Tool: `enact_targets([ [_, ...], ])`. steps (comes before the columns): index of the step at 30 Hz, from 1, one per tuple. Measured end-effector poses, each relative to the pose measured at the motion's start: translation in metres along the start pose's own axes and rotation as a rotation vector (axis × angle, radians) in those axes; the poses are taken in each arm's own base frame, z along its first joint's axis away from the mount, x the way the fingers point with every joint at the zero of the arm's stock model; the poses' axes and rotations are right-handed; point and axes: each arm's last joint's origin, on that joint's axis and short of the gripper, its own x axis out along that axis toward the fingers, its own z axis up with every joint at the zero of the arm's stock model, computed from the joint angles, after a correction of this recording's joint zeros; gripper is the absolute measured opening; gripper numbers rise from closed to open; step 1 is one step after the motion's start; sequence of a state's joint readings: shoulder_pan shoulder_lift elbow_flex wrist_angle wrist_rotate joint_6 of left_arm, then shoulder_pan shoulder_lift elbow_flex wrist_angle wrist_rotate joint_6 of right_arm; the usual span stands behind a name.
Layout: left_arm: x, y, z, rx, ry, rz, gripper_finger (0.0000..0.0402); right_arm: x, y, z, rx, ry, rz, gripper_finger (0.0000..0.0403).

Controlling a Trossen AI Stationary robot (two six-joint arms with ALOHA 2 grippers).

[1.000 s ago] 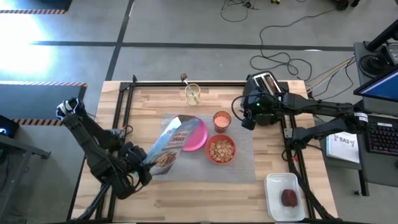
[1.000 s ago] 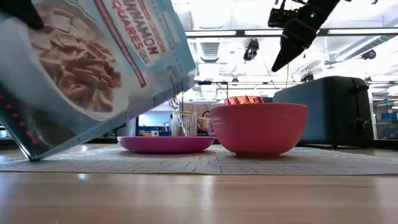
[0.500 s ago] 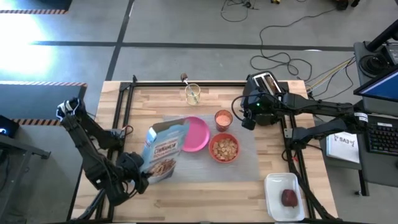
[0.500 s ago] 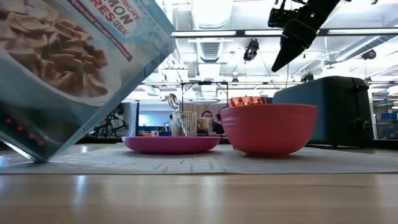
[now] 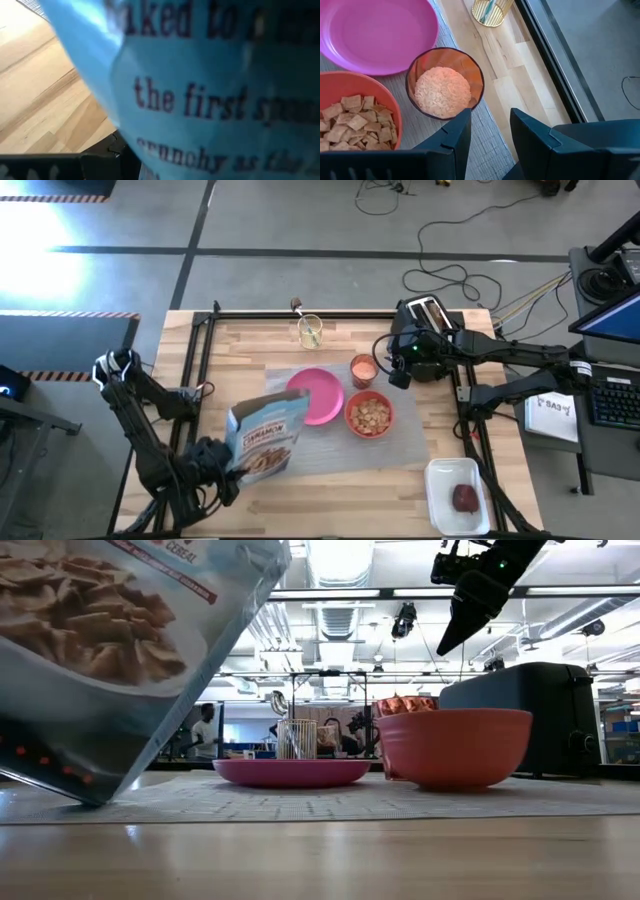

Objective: Arrange a breakfast setting
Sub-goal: Pour the cereals from the cereal box in the orange bowl

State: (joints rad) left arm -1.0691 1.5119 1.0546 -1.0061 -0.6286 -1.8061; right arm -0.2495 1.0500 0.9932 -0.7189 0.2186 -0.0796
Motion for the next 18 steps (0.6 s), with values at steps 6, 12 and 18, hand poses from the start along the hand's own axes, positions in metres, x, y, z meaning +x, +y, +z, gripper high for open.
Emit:
enact_targets([
  [6, -0.004, 0.002, -0.010, 0.030, -0.004, -0.009, 0.0179, 0.000, 0.000, 0.000, 0.000, 0.000, 0.000, 0.0128],
  [12, -0.011, 0.006, -0.022, 0.045, 0.003, -0.031, 0.0179, 0.000, 0.000, 0.000, -0.001, 0.000, 0.000, 0.0128],
  [18, -0.014, 0.004, -0.037, 0.029, 0.053, -0.055, 0.0179, 0.000, 0.000, 0.000, 0.000, 0.000, 0.000, 0.0128],
])
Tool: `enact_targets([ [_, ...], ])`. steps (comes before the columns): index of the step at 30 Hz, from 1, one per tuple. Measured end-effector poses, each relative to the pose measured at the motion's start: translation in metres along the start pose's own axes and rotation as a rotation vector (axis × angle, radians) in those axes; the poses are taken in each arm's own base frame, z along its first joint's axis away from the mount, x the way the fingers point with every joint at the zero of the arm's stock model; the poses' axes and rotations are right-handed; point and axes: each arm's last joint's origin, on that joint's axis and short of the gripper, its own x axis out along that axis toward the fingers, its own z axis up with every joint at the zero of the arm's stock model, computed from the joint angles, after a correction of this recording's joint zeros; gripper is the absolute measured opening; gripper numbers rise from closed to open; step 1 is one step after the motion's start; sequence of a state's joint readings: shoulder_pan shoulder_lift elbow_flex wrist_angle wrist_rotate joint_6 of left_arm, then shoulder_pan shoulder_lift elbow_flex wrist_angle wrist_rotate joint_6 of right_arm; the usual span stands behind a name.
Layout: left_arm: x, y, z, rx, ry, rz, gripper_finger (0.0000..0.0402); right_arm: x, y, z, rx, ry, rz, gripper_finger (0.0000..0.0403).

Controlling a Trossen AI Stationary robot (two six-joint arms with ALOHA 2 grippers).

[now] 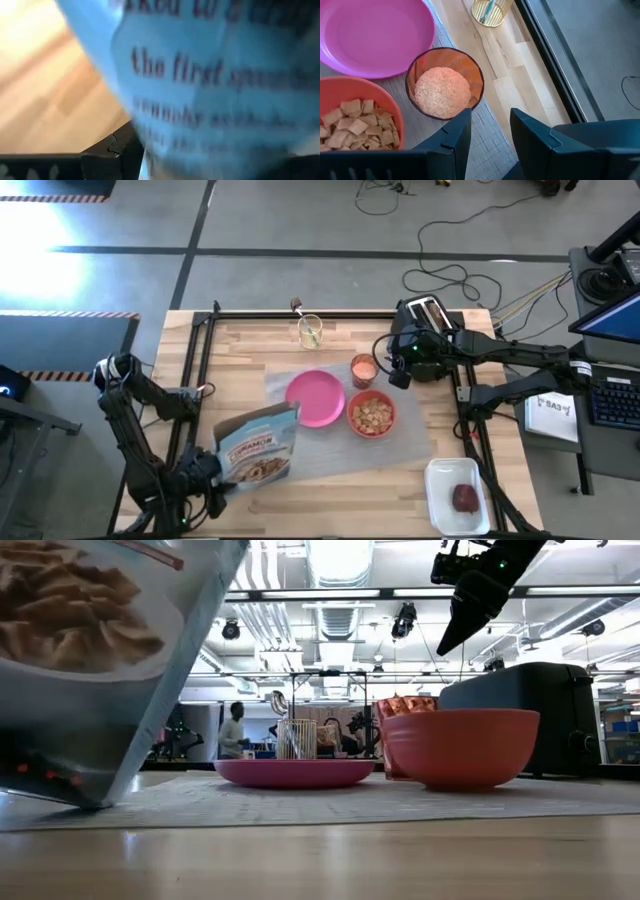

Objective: Arrange a breakfast setting
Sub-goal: Pour the cereals from the cereal box in the orange bowl, then move the cereals to the top left of the table

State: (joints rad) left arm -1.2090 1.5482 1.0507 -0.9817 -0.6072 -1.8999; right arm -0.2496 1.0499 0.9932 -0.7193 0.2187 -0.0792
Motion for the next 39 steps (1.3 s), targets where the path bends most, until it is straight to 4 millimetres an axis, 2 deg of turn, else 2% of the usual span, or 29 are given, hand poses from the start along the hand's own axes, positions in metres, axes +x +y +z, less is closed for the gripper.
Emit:
enact_targets([
  [5, 0.010, -0.003, -0.017, 0.008, 0.151, 0.055, 0.0179, 0.000, 0.000, 0.000, 0.000, 0.000, 0.000, 0.0128],
  [11, 0.022, -0.007, -0.028, 0.019, 0.188, 0.081, 0.0179, 0.000, 0.000, 0.000, -0.001, 0.000, 0.000, 0.0128],
  [29, 0.016, -0.005, -0.033, -0.130, 0.185, 0.100, 0.0182, 0.000, 0.000, 0.000, 0.000, 0.000, 0.000, 0.0128],
  [33, 0.005, -0.007, -0.028, -0.128, 0.164, 0.132, 0.0205, 0.000, 0.000, 0.000, 0.000, 0.000, 0.000, 0.0128],
  [39, -0.011, -0.006, -0.021, -0.053, 0.100, 0.177, 0.0283, 0.000, 0.000, 0.000, 0.000, 0.000, 0.000, 0.0128],
])
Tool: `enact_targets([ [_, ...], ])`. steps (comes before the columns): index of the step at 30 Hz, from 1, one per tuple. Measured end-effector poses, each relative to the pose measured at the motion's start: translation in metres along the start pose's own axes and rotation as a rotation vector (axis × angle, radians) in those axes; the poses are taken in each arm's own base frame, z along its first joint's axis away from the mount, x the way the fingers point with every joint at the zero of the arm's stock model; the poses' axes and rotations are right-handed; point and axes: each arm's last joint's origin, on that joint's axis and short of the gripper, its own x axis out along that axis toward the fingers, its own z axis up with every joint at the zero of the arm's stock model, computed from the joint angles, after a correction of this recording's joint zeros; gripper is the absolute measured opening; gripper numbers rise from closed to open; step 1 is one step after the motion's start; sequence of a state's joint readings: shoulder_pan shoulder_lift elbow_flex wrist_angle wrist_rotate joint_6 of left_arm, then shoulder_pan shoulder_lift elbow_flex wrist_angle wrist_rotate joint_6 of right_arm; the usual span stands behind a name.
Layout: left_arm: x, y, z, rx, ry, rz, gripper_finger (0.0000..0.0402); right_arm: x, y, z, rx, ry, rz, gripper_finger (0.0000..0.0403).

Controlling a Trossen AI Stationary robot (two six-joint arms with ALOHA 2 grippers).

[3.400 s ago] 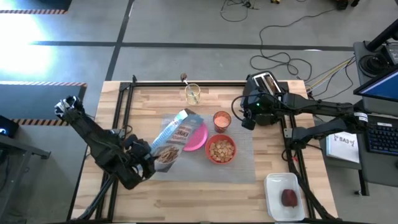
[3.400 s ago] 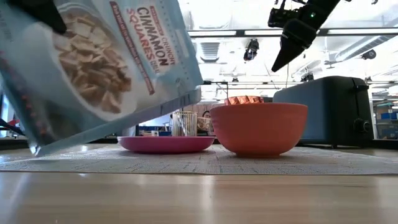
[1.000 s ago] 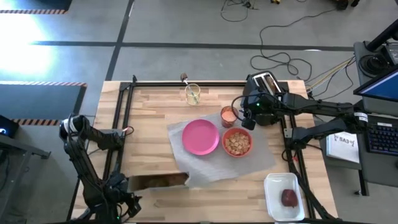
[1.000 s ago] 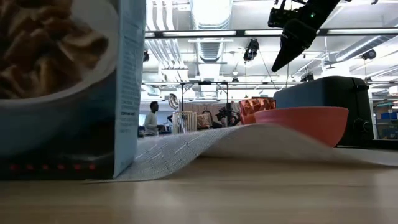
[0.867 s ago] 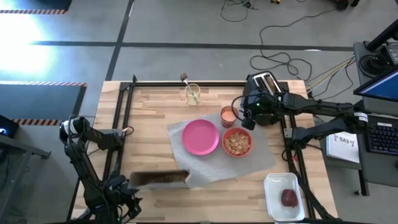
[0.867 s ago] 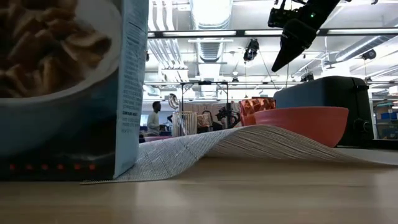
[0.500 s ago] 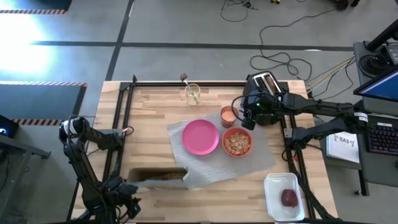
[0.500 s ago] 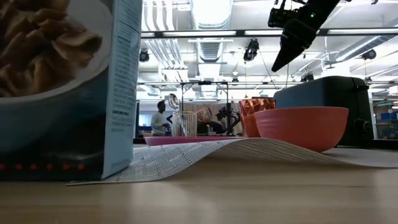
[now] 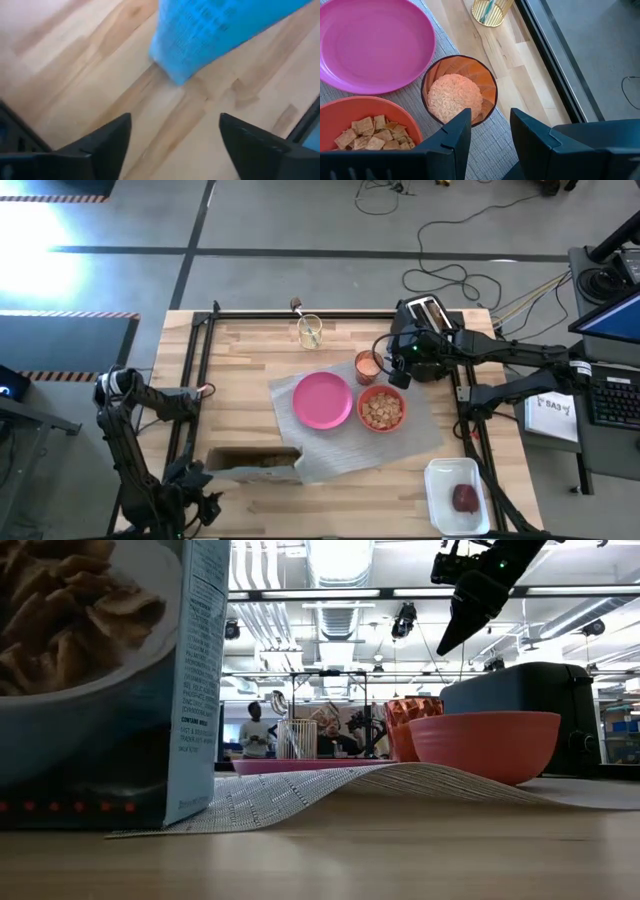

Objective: Arrange a breakfast setting
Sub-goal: Move the cereals to the top left of the table

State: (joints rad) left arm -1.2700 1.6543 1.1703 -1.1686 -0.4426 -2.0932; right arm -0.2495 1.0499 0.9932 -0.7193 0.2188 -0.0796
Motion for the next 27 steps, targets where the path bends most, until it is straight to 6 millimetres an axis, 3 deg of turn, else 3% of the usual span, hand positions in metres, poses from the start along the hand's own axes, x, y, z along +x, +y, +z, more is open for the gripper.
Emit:
enact_targets([
  [5, -0.005, -0.001, -0.001, 0.166, -0.083, -0.061, 0.0347, 0.000, 0.000, 0.000, -0.001, 0.000, 0.000, 0.0128],
  [9, -0.009, 0.002, -0.008, 0.283, -0.187, -0.123, 0.0373, 0.000, 0.000, 0.000, -0.001, 0.000, 0.000, 0.0128],
  [17, -0.003, 0.020, -0.017, 0.335, -0.344, -0.112, 0.0379, 0.000, 0.000, 0.000, 0.000, 0.000, 0.001, 0.0128],
  [27, -0.007, 0.024, -0.009, 0.340, -0.338, -0.086, 0.0379, 0.000, 0.000, 0.000, 0.000, 0.000, 0.001, 0.0128],
])
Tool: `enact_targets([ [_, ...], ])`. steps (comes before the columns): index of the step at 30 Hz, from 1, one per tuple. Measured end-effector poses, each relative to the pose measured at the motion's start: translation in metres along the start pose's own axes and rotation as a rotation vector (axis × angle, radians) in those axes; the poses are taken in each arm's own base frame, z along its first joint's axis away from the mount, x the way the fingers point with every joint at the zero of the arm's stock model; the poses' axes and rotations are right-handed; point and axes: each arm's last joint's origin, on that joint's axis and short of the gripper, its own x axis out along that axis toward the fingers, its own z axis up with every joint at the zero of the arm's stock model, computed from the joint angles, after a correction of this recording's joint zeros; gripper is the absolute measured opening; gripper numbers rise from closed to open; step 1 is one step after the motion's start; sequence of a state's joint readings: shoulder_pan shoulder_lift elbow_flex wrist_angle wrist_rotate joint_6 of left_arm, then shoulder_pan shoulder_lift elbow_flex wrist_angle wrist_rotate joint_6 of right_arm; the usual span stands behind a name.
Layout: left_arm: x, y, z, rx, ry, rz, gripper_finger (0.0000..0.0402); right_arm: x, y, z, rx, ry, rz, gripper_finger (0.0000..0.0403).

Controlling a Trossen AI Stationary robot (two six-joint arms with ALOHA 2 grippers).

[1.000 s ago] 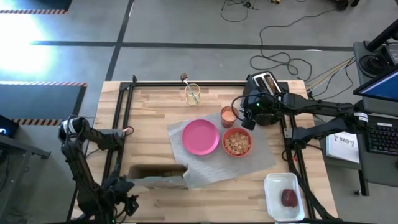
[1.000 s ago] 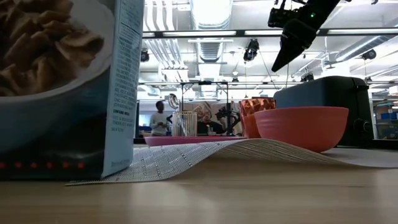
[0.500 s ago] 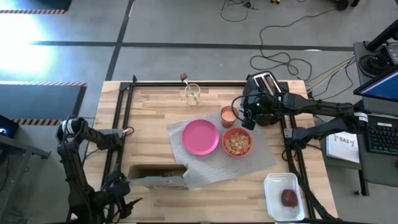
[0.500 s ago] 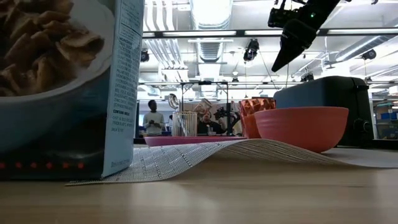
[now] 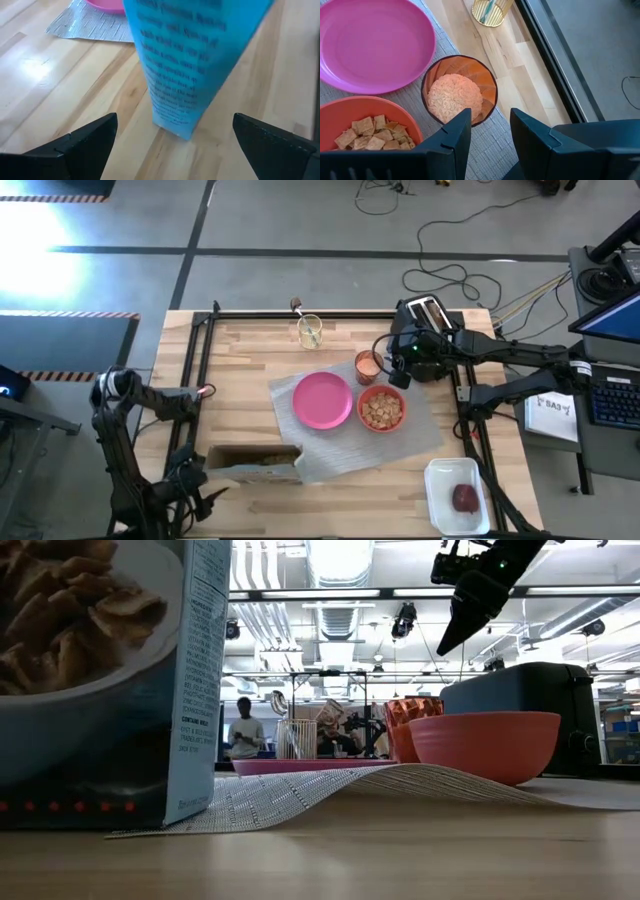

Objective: Arrange a breakfast setting
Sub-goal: Move the cereals to the top left of the table

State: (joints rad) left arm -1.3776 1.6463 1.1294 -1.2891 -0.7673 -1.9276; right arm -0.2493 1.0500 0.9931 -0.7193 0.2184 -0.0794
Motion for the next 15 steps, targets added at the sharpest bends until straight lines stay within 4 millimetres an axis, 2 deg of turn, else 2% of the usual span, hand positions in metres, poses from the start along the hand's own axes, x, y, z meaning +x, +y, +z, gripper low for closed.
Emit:
enact_targets([
  [6, -0.004, 0.006, 0.018, -0.049, 0.006, -0.022, 0.0379, 0.000, 0.000, 0.000, 0.000, 0.000, 0.000, 0.0128],
  [15, -0.002, 0.013, 0.026, -0.015, -0.010, 0.036, 0.0379, 0.000, 0.000, 0.000, -0.001, 0.000, 0.000, 0.0128],
])
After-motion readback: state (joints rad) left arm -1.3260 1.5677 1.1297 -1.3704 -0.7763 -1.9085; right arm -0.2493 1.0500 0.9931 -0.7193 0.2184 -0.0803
